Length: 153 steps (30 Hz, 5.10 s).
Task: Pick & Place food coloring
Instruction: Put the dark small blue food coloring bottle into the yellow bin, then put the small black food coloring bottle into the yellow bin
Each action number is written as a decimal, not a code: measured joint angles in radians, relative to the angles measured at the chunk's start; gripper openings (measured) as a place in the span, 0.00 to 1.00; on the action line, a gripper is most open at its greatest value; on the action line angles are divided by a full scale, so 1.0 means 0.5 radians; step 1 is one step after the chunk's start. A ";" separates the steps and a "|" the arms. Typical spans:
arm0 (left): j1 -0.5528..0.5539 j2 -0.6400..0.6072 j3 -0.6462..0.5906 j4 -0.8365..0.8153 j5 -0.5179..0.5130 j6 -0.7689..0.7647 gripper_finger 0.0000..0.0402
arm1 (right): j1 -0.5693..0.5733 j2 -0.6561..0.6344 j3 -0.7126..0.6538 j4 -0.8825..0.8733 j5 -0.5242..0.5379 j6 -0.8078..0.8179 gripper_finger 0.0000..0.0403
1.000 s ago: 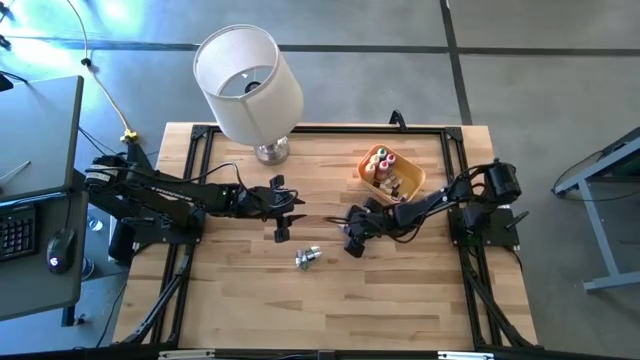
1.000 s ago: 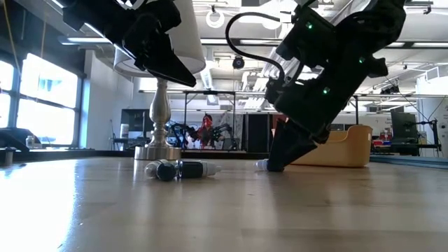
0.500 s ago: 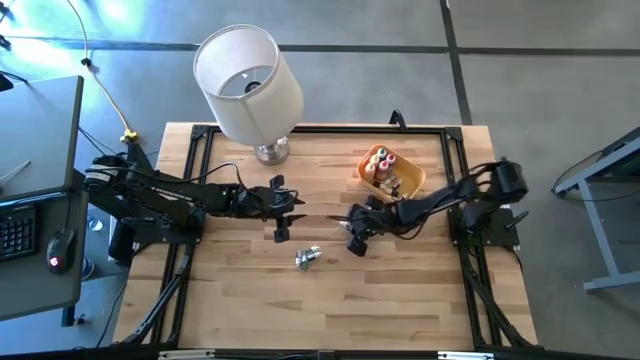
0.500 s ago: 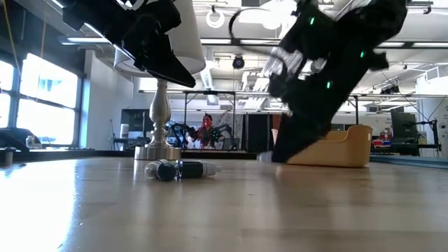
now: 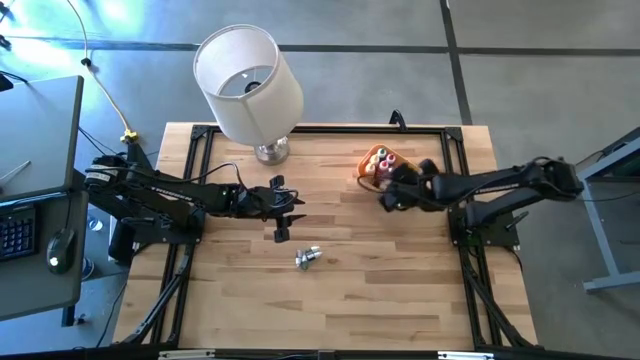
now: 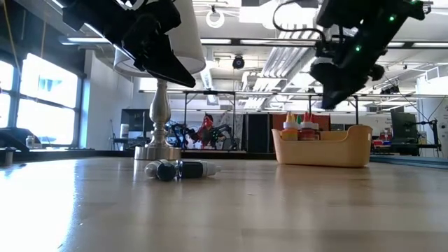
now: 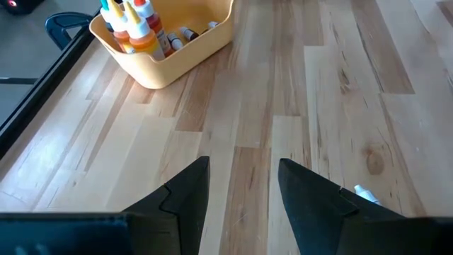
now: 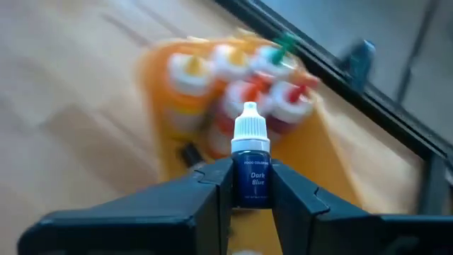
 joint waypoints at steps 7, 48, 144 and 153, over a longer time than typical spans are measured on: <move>0.000 0.000 0.000 0.000 0.002 -0.043 0.41 | -0.166 -0.012 -0.173 0.086 -0.160 0.068 0.19; 0.001 0.000 0.000 0.007 -0.001 -0.043 0.41 | 0.014 -0.014 -0.409 1.398 -0.608 -0.783 0.34; 0.000 0.001 -0.001 0.000 0.187 -0.155 0.41 | 0.440 1.584 0.473 2.107 -1.402 -1.452 0.15; 0.000 0.001 -0.002 -0.005 0.187 -0.154 0.41 | 0.441 1.278 0.473 1.746 -1.249 -1.302 0.14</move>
